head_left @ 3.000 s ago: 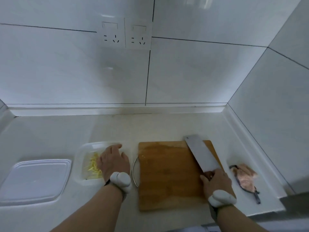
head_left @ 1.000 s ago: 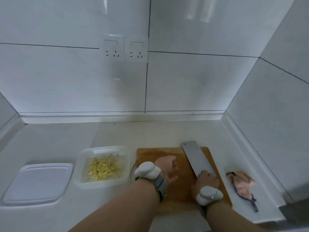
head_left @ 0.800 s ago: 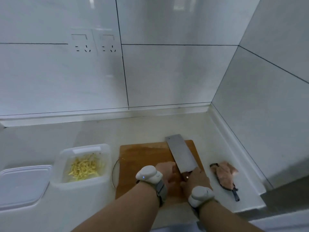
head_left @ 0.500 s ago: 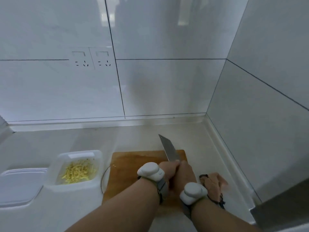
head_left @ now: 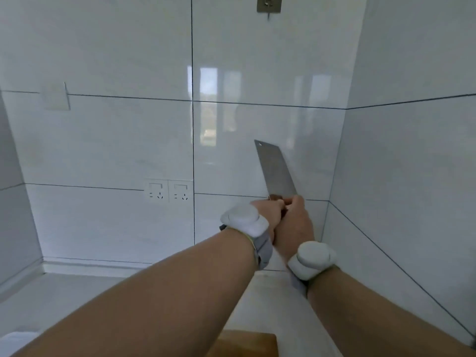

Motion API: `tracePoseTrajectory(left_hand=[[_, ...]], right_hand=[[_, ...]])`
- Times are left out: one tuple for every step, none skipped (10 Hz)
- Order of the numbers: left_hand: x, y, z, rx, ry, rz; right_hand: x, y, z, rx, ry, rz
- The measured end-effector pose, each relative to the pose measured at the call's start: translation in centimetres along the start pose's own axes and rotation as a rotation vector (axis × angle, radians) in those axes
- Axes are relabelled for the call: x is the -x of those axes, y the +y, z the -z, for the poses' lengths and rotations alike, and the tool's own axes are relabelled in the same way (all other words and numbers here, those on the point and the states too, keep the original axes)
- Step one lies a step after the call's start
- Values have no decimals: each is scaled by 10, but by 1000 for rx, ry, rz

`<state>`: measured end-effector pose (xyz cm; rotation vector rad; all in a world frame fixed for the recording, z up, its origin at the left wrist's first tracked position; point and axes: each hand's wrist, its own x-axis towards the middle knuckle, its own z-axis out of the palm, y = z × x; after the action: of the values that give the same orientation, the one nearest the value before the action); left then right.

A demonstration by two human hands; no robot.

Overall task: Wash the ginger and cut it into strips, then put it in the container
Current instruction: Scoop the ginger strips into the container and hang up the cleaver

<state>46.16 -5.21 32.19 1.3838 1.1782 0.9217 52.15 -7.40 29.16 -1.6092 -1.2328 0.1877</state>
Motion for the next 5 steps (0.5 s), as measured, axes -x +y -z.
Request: tracePoseTrajectory(left_hand=[[-1, 43, 9, -16, 18, -84], [5, 102, 19, -165, 69, -259], [-11, 136, 26, -523, 121, -382], [-12, 178, 41, -1018, 234, -639], [-36, 209, 48, -759, 82, -614]], right_hand=[[-20, -39, 20, -143, 2, 94], [-46, -73, 41, -171, -34, 214], [-76, -104, 58, -120, -72, 261], [-102, -133, 68, 0, -25, 325], [-127, -162, 74, 77, 23, 363]])
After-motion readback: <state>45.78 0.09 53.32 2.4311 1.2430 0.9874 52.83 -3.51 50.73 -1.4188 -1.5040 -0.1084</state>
